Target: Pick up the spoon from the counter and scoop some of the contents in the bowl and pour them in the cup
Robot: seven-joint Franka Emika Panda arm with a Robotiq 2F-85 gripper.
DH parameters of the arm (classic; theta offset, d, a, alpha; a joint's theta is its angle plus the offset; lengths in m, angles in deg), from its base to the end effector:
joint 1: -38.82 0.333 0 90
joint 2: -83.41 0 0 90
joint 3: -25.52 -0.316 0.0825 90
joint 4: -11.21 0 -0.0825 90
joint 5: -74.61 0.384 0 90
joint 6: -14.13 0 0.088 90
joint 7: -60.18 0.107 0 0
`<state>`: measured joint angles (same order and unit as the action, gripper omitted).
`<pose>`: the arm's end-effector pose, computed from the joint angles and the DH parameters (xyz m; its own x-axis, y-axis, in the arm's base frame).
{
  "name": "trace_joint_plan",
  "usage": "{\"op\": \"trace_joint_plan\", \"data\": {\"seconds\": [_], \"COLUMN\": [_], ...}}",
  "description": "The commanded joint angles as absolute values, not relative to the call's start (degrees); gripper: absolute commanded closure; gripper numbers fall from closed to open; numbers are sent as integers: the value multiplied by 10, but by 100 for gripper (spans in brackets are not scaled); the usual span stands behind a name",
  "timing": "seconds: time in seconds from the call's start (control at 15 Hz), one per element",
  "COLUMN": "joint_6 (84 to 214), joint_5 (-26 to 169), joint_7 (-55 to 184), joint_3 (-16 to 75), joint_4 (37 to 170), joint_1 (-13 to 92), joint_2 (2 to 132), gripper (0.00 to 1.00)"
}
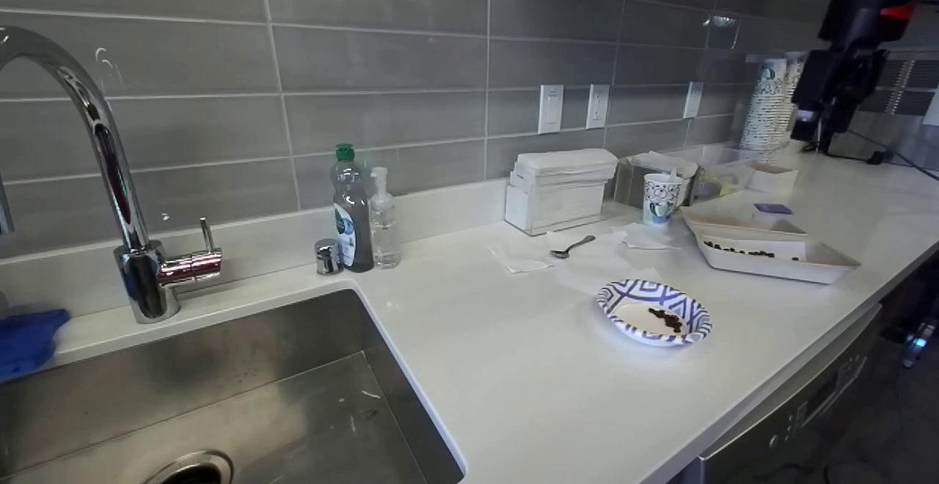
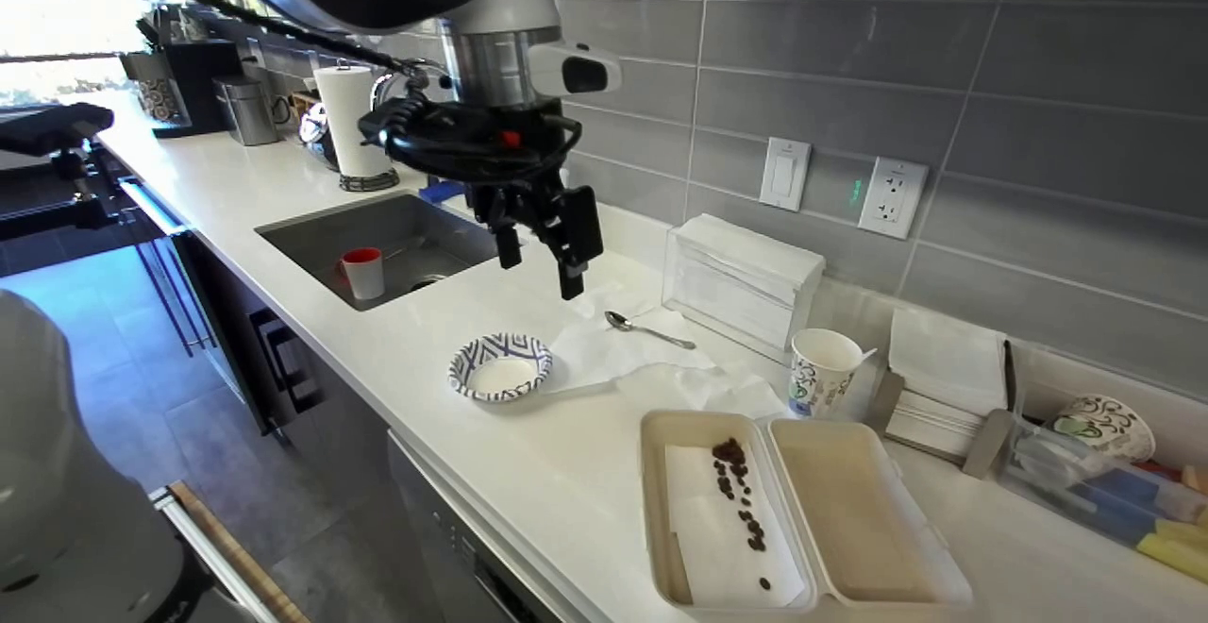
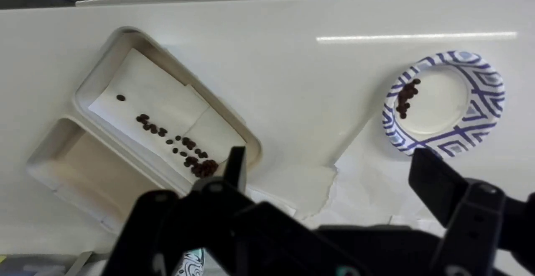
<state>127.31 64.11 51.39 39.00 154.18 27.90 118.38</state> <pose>0.3369 -0.1723 0.4935 0.9831 -0.1678 0.0730 -0.1717 -0.9838 0.0514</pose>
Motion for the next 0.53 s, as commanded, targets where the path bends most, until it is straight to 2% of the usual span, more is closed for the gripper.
{"op": "trace_joint_plan", "data": {"seconds": [0.0, 0.47], "joint_6": [1244, 1253], "joint_5": [717, 878], "joint_7": [563, 674], "joint_3": [391, 374], "joint_4": [1440, 1301], "joint_1": [292, 300], "joint_2": [1048, 841], "gripper": [0, 0]}}
